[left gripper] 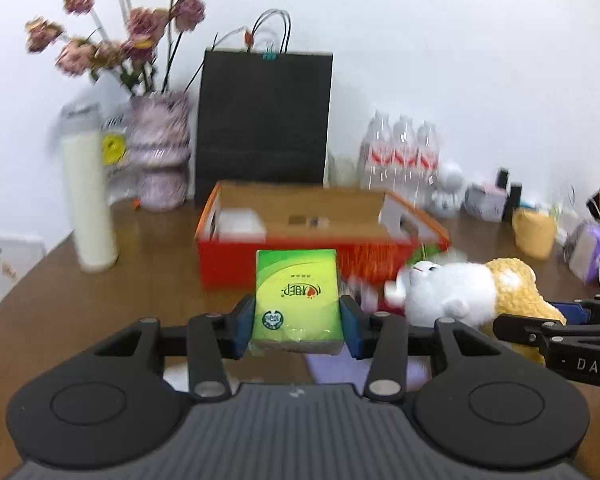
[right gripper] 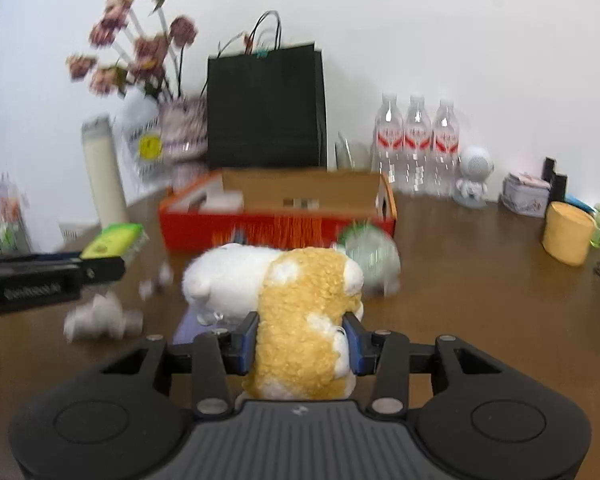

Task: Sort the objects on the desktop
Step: 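Carry the plush toy and tissue pack into the cardboard box and release both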

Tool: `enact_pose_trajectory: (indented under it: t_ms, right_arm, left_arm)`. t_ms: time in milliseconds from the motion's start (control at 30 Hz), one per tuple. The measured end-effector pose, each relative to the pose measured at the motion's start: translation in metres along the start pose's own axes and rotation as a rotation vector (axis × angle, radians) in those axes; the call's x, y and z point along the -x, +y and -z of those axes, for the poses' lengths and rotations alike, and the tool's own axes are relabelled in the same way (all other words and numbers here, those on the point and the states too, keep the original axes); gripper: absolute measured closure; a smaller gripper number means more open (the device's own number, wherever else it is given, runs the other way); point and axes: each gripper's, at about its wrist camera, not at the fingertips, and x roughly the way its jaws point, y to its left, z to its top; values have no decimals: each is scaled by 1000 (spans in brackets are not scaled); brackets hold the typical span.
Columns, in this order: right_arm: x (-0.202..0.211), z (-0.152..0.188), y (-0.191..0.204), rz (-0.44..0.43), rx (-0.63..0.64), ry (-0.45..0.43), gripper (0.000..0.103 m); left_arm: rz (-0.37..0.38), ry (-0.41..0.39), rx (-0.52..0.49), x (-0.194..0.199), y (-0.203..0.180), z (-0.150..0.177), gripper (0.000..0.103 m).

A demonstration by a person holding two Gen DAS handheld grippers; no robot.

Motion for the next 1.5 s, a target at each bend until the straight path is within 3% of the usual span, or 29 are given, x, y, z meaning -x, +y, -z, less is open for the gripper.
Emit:
enact_pose_trajectory:
  t_ms: [167, 300, 433, 567, 633, 767, 933, 1000, 1067, 1167, 1233, 1267, 1333, 1433, 1500]
  right_arm:
    - [-70, -75, -19, -1, -2, -18, 61]
    - [-159, -137, -46, 14, -28, 62, 61]
    - [-239, -172, -53, 88, 46, 165, 61]
    - [-297, -186, -50, 124, 92, 254, 61]
    - [-318, -186, -44, 129, 128, 292, 61]
    - [-352, -181, -40, 156, 127, 360, 59]
    - [-366, -171, -37, 199, 158, 381, 51]
    - [-364, -172, -39, 173, 143, 359, 35]
    - [-358, -172, -42, 148, 113, 350, 25]
    - [-355, -165, -50, 174, 47, 395, 28]
    - [-350, -166, -48, 187, 17, 385, 26]
    - [-350, -167, -46, 186, 16, 388, 26]
    - [-347, -172, -47, 164, -5, 391, 26]
    - [-330, -193, -51, 92, -59, 373, 25]
    - [-316, -214, -52, 79, -58, 341, 24]
  left_arm:
    - [6, 10, 31, -99, -7, -74, 57]
    - [-13, 136, 104, -202, 6, -117, 57]
    - [-38, 238, 102, -276, 13, -139, 57]
    - [-97, 339, 100, -330, 20, -139, 57]
    - [-83, 393, 78, -350, 20, -135, 57]
    - [-135, 465, 65, -375, 25, -122, 53]
    - [-82, 441, 56, -372, 26, -117, 37]
    - [-77, 423, 60, -369, 30, -116, 37]
    - [-51, 416, 51, -367, 30, -116, 41]
    - [-29, 391, 37, -364, 30, -119, 45]
    - [-75, 348, -27, -357, 22, -122, 28]
    - [-96, 322, -66, -352, 18, -123, 25]
    - [-101, 289, -103, -339, 14, -129, 28]
    - [-82, 261, -29, -316, 22, -149, 33]
    - [-66, 286, 22, -305, 25, -162, 32]
